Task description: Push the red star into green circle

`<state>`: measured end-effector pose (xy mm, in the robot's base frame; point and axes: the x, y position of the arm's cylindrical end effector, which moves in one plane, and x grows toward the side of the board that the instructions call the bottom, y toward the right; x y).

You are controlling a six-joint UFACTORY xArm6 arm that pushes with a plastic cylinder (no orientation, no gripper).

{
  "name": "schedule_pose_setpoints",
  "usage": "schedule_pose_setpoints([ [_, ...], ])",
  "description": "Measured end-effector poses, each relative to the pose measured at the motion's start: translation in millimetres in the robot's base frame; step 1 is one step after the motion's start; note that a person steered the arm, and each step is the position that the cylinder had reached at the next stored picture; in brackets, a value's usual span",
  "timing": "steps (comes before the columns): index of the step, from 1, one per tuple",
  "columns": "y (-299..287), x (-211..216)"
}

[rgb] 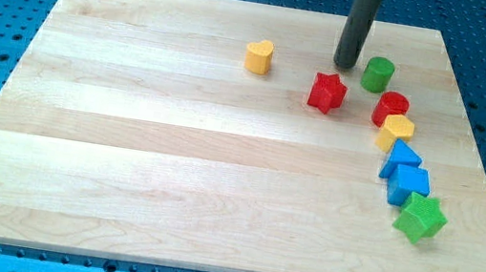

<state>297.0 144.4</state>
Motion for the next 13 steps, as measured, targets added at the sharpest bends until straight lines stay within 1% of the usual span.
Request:
schedule_pose_setpoints([
  [1,9.5,22.5],
  [2,19.8,28.8],
  [3,-20.0,23.1],
  [4,-110.1,52.2],
  [5,-115.5,127.4],
  [6,-78.6,128.0],
  [8,-26.6,41.9],
  [9,-36.7,28.6],
  [10,-20.3,50.1],
  [11,-3.4,51.4],
  [12,11.4,47.8],
  [13,11.4,32.6],
])
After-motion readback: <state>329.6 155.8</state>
